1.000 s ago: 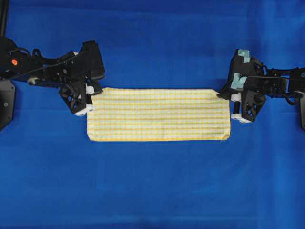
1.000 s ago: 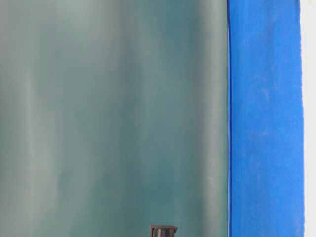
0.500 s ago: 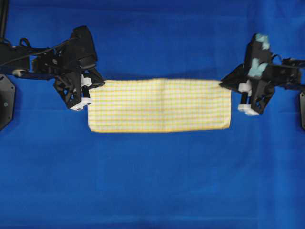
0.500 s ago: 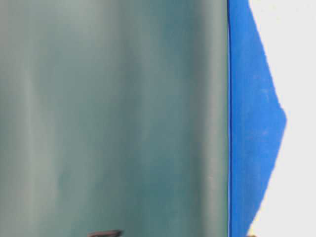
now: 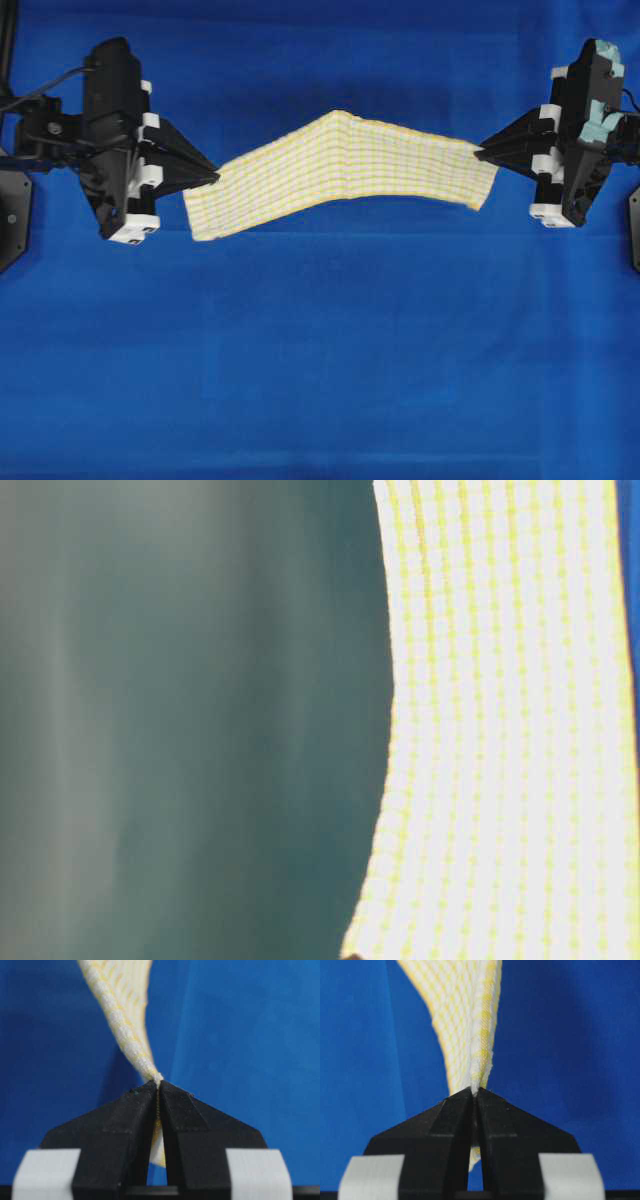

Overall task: Fold the yellow towel.
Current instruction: 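Lift the strip and rotate it vertical, right gripper moving to top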

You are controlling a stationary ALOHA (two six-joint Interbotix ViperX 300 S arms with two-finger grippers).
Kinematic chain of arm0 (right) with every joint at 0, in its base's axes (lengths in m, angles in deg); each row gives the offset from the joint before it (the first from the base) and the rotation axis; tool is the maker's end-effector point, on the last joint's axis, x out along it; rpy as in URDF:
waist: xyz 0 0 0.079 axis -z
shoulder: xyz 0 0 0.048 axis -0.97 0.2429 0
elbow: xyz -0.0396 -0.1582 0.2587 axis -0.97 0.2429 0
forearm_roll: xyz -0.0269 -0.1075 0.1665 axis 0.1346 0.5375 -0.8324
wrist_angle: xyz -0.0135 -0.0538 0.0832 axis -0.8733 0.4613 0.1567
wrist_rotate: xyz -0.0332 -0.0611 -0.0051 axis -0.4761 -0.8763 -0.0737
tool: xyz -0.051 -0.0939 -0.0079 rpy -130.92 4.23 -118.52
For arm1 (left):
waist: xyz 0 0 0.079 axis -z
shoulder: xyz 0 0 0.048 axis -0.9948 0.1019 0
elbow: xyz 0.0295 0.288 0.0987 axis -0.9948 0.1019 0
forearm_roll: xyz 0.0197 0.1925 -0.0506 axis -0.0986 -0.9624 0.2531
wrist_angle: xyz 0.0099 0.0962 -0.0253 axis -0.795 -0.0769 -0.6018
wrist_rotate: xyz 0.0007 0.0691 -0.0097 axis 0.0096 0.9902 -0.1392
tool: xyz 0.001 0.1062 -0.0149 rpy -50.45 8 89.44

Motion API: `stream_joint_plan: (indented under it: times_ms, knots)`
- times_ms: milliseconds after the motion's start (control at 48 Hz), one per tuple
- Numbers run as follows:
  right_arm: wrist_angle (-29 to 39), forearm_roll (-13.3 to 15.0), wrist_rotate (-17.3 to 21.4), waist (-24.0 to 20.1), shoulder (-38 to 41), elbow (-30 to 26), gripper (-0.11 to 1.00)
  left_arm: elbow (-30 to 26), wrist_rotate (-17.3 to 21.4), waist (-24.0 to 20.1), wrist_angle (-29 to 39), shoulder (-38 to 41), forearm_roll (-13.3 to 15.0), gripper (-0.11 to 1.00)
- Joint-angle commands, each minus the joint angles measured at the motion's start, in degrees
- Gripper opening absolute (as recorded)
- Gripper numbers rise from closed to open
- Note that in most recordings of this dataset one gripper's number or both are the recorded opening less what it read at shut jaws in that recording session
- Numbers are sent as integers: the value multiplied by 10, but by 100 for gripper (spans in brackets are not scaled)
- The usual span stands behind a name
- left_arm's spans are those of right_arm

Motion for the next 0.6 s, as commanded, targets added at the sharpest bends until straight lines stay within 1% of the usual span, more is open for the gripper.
stream_joint_plan:
  times_ms: [0, 146, 229, 375, 479, 584]
  knots:
    - [-4, 4, 1, 10, 4, -14, 2, -8, -3, 11, -14, -11, 2, 2]
    - [-7, 11, 1, 51, 23, -21, 2, -11, -13, 45, -53, -1, 3, 2]
    - [-14, 22, 1, 83, 40, -31, 2, -14, -16, 68, -87, 9, 3, 2]
    - [-31, 39, 1, 120, 69, -49, 2, -27, -16, 102, -142, 40, 3, 2]
    - [-39, 47, 1, 142, 93, -67, 2, -51, -16, 120, -165, 79, 3, 2]
    - [-44, 54, 1, 163, 120, -88, 2, -79, -16, 129, -174, 119, 3, 2]
